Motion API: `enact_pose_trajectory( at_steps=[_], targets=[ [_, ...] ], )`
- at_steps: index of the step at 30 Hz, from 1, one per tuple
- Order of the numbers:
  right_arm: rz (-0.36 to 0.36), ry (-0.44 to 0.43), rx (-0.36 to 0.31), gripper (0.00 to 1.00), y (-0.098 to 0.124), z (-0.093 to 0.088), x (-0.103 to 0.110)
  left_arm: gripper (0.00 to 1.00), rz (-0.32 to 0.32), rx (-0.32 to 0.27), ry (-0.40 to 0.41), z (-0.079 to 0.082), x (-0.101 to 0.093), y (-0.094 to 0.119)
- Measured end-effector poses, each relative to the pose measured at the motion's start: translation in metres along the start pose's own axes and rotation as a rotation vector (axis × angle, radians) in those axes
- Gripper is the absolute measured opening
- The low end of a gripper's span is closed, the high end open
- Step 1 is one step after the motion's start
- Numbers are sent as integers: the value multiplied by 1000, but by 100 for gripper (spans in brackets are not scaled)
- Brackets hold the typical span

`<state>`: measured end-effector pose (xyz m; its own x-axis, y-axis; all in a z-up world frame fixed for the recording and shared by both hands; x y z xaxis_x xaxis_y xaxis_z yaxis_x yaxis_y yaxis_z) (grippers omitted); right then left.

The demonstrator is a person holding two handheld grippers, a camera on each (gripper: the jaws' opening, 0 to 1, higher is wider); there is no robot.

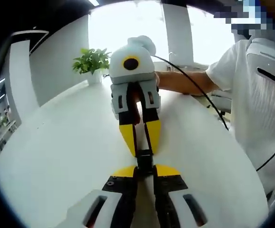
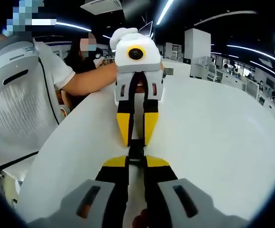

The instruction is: Snap the two parts of the plastic buckle together until the buckle closes and remains connected.

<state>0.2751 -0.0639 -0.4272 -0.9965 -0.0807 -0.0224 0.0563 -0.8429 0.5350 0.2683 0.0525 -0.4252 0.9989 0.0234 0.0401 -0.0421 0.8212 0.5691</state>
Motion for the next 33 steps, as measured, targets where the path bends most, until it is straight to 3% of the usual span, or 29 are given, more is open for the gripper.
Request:
enact_pose_trajectory(
  at_steps=[17, 25, 33],
  targets=[
    [-14, -8, -16, 11, 0, 0, 0, 14, 36, -17, 11, 0, 0, -3],
    [-15, -12, -15, 11, 0, 0, -2, 19, 76, -39, -42, 0, 1, -2],
    [-14, -14, -19, 11, 0, -1, -2, 20, 82, -41, -11, -1, 1, -2]
  ],
)
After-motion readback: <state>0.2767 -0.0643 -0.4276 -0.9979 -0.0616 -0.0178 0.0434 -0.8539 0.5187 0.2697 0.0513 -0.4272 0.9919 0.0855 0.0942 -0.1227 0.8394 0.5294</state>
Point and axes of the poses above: the point that each gripper's makers call its tool centre point, and the gripper's own axes: y roughly backward along the fingers, x roughly to its left, z roughly out of its top, the point moved 6 cm from there along y, roughly backward along the fingers
